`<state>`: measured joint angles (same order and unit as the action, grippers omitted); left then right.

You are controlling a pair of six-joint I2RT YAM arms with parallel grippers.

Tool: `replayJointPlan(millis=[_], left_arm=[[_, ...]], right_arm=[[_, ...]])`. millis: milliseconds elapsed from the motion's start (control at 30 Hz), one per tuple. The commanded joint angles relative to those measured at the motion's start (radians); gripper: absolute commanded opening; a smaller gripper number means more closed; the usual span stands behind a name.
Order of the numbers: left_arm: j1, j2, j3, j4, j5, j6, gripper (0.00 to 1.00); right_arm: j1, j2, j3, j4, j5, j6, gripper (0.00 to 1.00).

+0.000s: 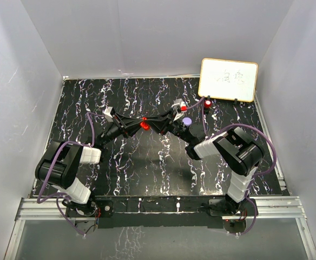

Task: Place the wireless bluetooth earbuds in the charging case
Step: Place the earbud in the charging case.

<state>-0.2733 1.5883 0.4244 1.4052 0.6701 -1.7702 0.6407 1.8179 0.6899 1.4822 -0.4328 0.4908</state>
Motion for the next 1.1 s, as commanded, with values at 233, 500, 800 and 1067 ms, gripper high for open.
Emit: replayJointPlan(millis=[233,500,800,1067], left_arm=[[-0.001,-0.073,0.06,0.155,0.024,-0.002,0.0],[-0.001,-0.083,0.072,0.132,0.029,0.011,0.0],[-0.001,-0.079,0.085,0.124,0.038,0.014,0.0],[-0.006,-0.079,0.097,0.111,0.046,0.023,0.0]], right_arm=[[0.002,-0.003,-0.016,0.334,-0.023,-0.004,0.0],[-0.003,0.01,-0.011,0.335,-0.036,0.003,0.0],[-0.004,0.032,0.011,0.334,-0.055,0.019,0.0],[-0.005,0.045,0.018,0.335,-0.066,0.029,0.0]])
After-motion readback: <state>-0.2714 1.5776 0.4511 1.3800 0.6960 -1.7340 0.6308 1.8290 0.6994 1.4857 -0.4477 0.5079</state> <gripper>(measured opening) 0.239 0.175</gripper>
